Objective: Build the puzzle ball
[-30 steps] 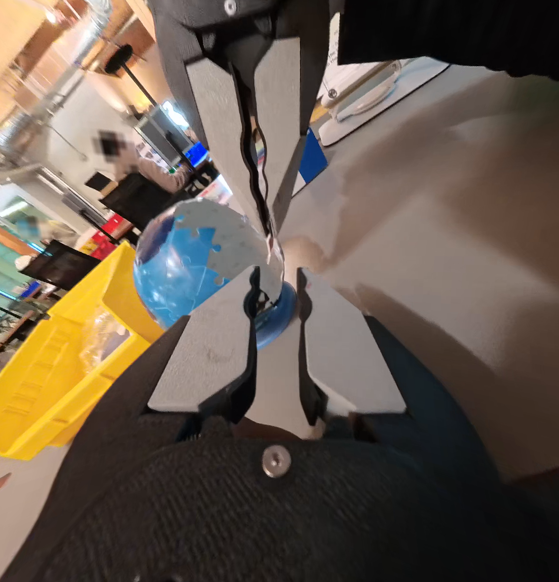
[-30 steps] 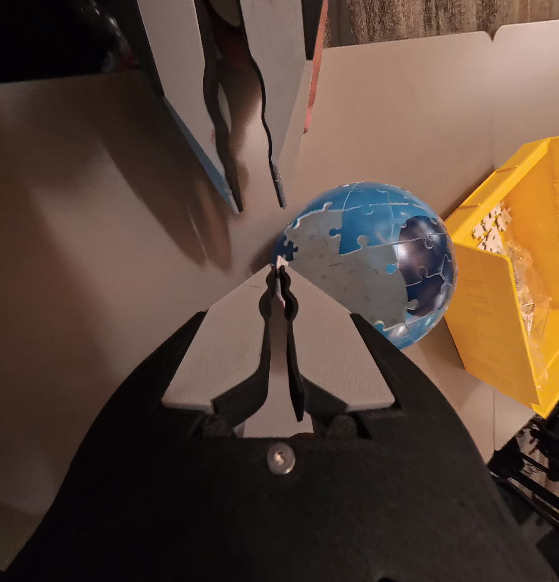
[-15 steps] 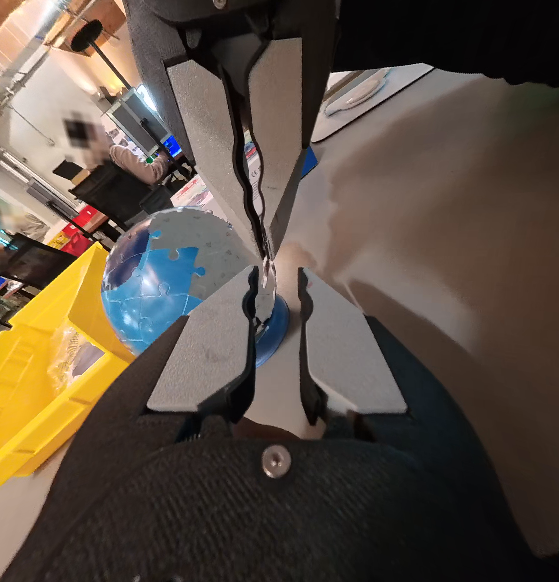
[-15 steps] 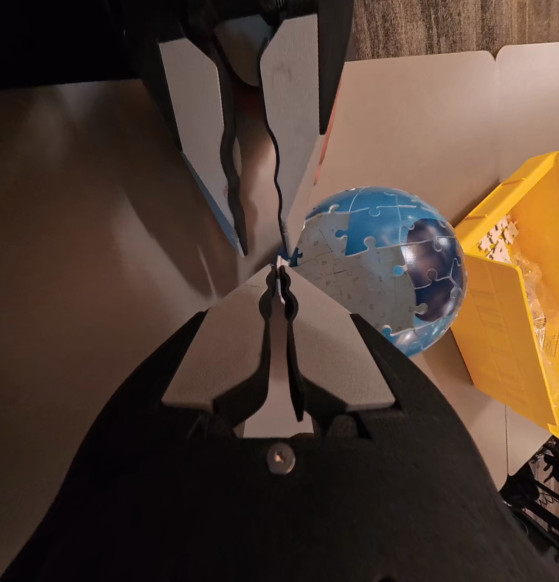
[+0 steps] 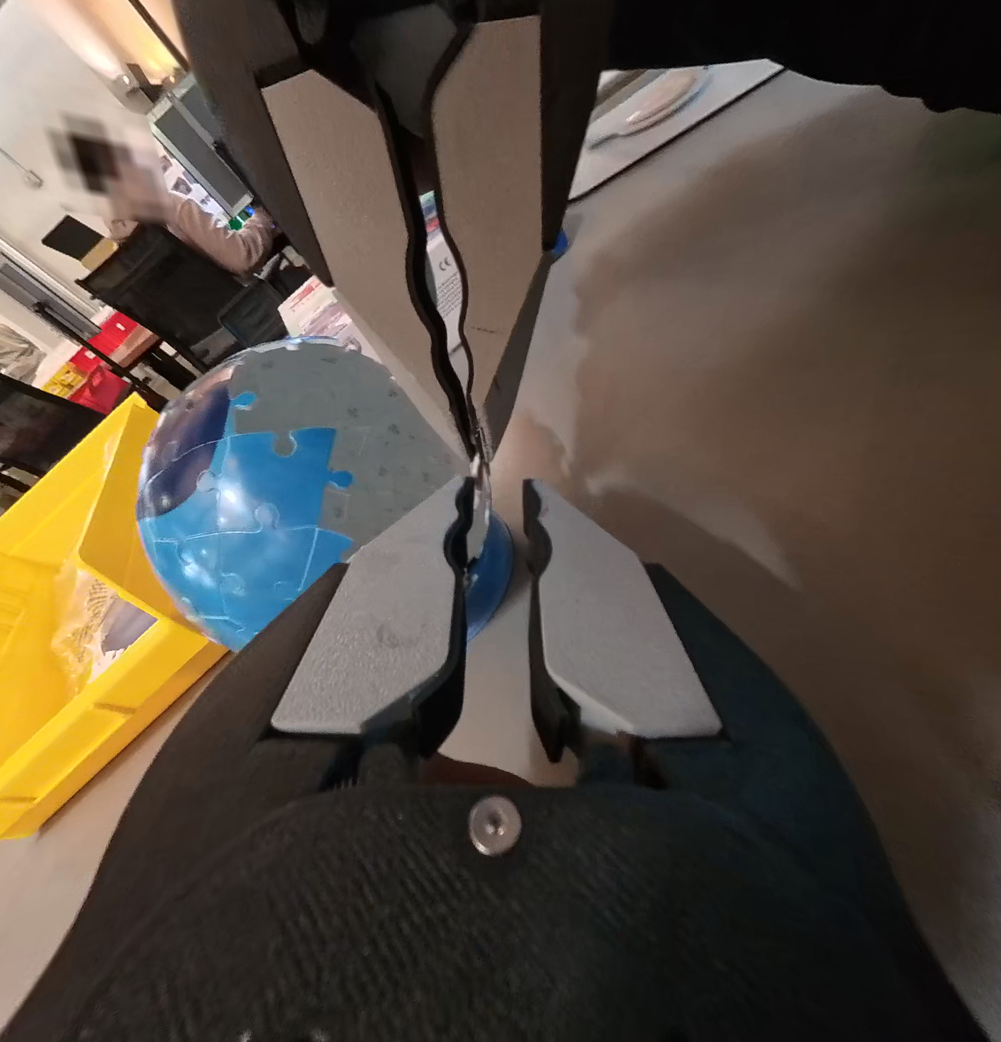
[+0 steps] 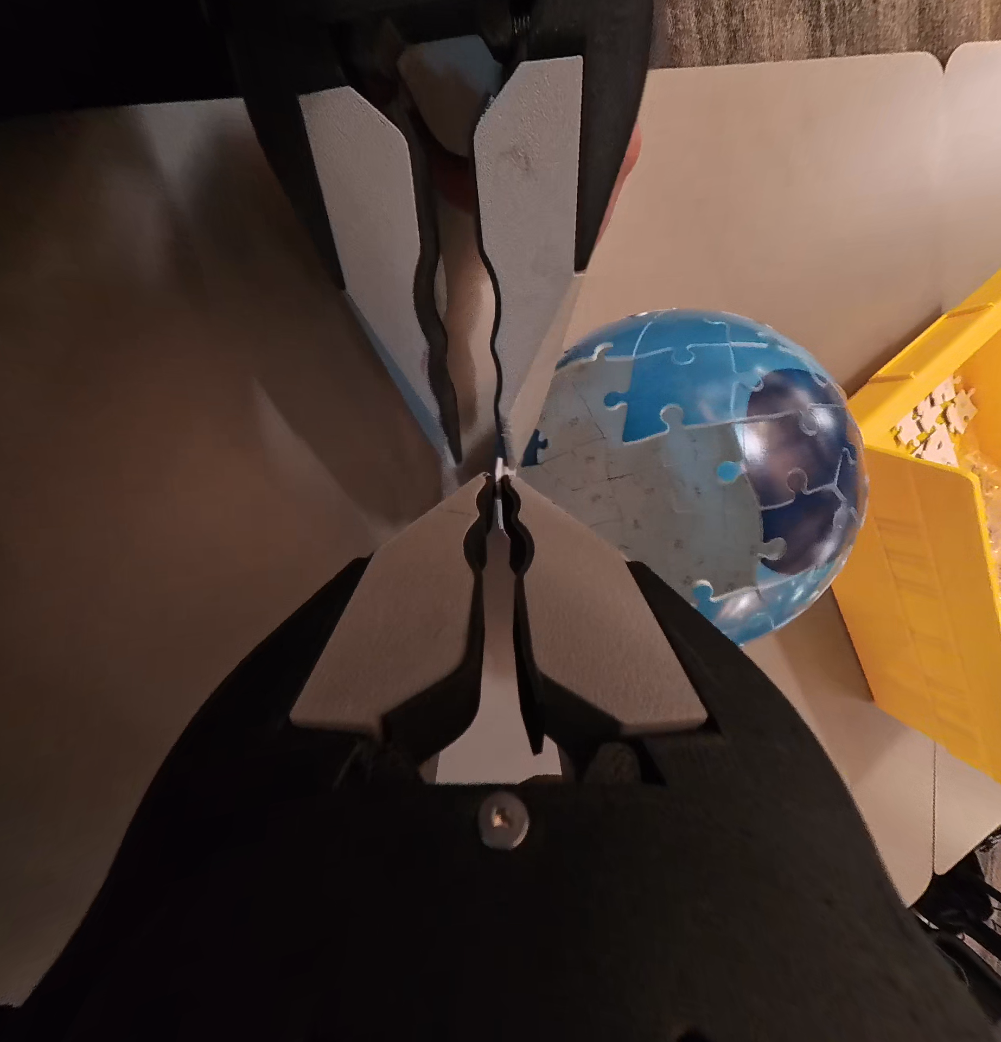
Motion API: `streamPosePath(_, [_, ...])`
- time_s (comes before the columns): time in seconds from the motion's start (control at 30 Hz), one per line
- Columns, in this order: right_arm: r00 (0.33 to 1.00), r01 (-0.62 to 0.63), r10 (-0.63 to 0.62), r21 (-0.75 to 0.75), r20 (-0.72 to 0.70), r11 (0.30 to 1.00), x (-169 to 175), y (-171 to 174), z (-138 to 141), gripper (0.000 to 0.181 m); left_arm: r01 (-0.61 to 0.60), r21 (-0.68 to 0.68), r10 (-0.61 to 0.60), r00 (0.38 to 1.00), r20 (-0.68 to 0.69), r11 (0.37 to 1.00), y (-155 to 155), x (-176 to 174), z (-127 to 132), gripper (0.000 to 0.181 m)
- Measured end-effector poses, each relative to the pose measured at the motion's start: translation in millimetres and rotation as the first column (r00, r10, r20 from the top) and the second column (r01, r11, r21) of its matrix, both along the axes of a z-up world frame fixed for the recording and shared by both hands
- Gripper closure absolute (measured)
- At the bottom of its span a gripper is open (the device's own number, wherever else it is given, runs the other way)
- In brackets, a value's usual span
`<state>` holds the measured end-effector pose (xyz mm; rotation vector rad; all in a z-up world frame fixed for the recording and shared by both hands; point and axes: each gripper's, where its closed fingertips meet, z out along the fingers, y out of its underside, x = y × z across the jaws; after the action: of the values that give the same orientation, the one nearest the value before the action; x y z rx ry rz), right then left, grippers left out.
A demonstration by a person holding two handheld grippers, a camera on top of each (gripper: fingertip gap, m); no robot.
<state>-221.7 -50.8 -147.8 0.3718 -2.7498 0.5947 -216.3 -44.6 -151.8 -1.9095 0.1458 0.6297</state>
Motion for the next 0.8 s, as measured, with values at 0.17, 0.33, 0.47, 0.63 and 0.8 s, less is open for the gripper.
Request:
streamPosePath(0.17, [1.0, -0.006, 0.006, 0.015, 0.018, 1.0, -0.7, 2.6, -3.6, 0.181, -0.006, -0.04, 0.005, 1.0, -0.006, 0.999, 2.3, -1.8, -6.1, 0.158])
streamPosePath(0.33, [0.998, -0.03, 0.029, 0.018, 0.059, 0.999, -1.2, 3.3, -3.2, 0.181, -0.026, -0.058, 0.025, 1.0, -0.014, 0.998, 4.0, -4.7, -8.8, 0.155])
streamPosePath(0.47, [0.994, -0.051, 0.051, 0.005, 0.099, 0.999, -1.9, 2.5, -2.2, 0.181, -0.045, -0.071, 0.043, 0.999, -0.03, 0.996, 4.6, -7.0, -10.7, 0.155])
streamPosePath(0.63, [0.988, -0.056, 0.056, -0.003, 0.141, 0.998, -2.0, 3.5, -2.8, 0.181, -0.054, -0.073, 0.051, 0.998, -0.036, 0.996, 4.2, -7.8, -11.1, 0.159])
streamPosePath(0.8, [0.986, -0.03, 0.024, 0.034, 0.164, 0.999, -2.7, 4.5, -5.1, 0.181, -0.055, -0.078, 0.052, 0.998, -0.047, 0.995, -1.4, -4.8, -11.7, 0.163])
